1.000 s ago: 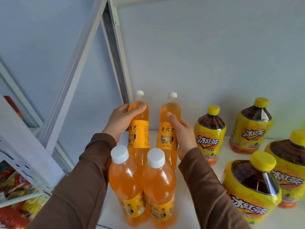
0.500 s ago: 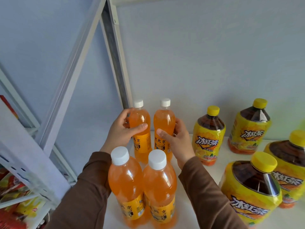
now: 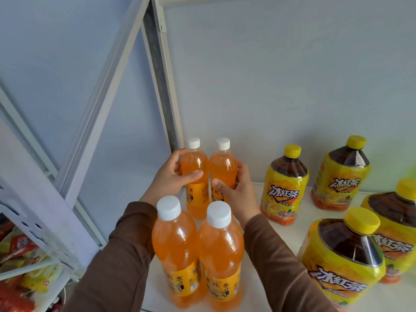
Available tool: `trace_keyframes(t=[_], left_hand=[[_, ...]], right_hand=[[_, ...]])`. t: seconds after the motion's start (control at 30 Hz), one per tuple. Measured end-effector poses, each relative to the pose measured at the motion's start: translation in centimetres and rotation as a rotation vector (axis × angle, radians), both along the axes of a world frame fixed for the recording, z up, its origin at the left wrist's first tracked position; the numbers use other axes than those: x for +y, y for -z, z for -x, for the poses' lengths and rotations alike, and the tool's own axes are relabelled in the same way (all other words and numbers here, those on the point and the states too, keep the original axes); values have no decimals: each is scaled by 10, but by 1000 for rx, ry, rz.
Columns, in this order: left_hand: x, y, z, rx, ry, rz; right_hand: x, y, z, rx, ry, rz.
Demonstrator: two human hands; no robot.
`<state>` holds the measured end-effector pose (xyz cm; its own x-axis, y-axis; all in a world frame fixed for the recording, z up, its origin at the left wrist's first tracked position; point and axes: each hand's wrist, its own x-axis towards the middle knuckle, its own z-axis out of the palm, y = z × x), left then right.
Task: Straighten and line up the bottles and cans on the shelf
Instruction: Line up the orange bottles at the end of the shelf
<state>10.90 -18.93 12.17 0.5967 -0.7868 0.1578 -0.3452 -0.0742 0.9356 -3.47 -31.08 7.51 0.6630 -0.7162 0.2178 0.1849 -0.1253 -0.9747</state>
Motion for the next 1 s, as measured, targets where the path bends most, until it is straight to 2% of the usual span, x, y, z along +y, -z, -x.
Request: trace_keyframes(t=[0.5, 0.63, 0.8, 0.9, 1.0], left_hand=[[2, -11, 2, 23, 5, -138], [5, -24, 4, -152, -12, -304], [17, -46, 15, -391, -129, -455], [32, -59, 22, -527, -240, -427], [48, -75, 36, -695, -261, -375]], right_hand=[[4, -3, 2, 147, 66, 86], [4, -10, 9, 250, 104, 178], [5, -36, 31, 392, 219, 446], [9, -57, 49, 487, 253, 628], [19, -79, 69, 536, 289, 754]])
